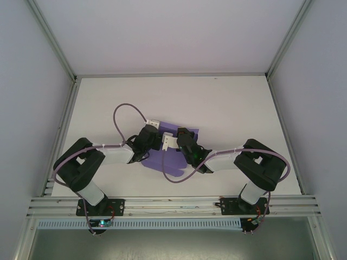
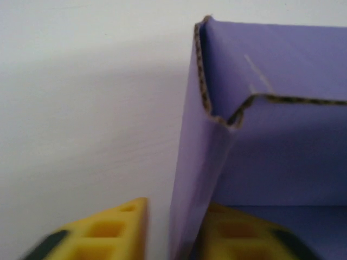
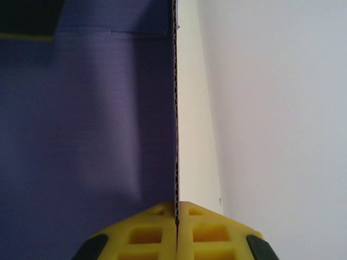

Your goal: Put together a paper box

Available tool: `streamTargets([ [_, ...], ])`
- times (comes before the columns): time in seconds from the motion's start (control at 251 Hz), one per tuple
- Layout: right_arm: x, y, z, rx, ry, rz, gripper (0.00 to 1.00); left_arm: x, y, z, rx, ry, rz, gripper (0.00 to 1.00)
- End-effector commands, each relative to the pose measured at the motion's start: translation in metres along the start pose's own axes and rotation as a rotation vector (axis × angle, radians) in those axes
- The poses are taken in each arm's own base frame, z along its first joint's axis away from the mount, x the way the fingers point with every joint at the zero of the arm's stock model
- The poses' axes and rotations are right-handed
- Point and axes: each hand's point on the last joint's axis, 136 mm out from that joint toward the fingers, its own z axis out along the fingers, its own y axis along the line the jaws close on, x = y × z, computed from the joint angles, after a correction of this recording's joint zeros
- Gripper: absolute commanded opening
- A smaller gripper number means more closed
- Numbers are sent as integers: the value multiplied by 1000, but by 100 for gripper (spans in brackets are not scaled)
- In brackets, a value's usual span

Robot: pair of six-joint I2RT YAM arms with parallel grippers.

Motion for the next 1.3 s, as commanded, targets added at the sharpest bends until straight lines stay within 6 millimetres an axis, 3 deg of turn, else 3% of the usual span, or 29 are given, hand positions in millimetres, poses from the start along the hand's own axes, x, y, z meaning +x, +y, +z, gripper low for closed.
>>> streamTargets([
  [0.0, -6, 3, -4, -27, -19, 34, 0, -23, -1, 6, -8, -49, -25, 10],
  [0.068, -7, -2, -7, -17, -27, 64, 3, -25, 0, 8, -15, -57, -25, 0],
  [0.14, -11, -13, -14, 0, -51, 112, 15, -25, -1, 8, -12, -60, -22, 0],
  [0.215, -16, -27, -25, 8, -91, 187, 51, -25, 0, 6, -13, -66, -22, 0],
  [0.303, -21, -48, -44, 17, -146, 314, 74, -26, 2, 2, -18, -79, -25, 0],
  [0.323, -22, -54, -48, 19, -160, 342, 95, -27, 3, 1, -19, -86, -29, 0],
  [0.335, -23, -57, -51, 22, -170, 358, 98, -27, 3, 1, -18, -90, -30, 0],
  [0.491, -15, -110, -90, 95, -267, 632, 98, -32, 7, -10, -25, -134, -48, 0],
  [0.61, -2, -131, -104, 64, -272, 822, 98, -36, 9, -19, -31, -153, -58, 0],
  [0.798, 61, -154, -101, 176, -84, 1127, 99, -40, 15, -28, -64, -151, -58, 0],
  [0.83, 65, -153, -99, 152, -65, 1154, 98, -41, 16, -30, -76, -144, -62, 0],
  [1.129, 33, -88, -88, -227, -137, 1169, 98, -49, 13, -39, -59, -149, -97, 0],
  [1.297, 55, -72, -68, -267, -61, 1247, 88, -56, 10, -49, -26, -177, -100, 0],
])
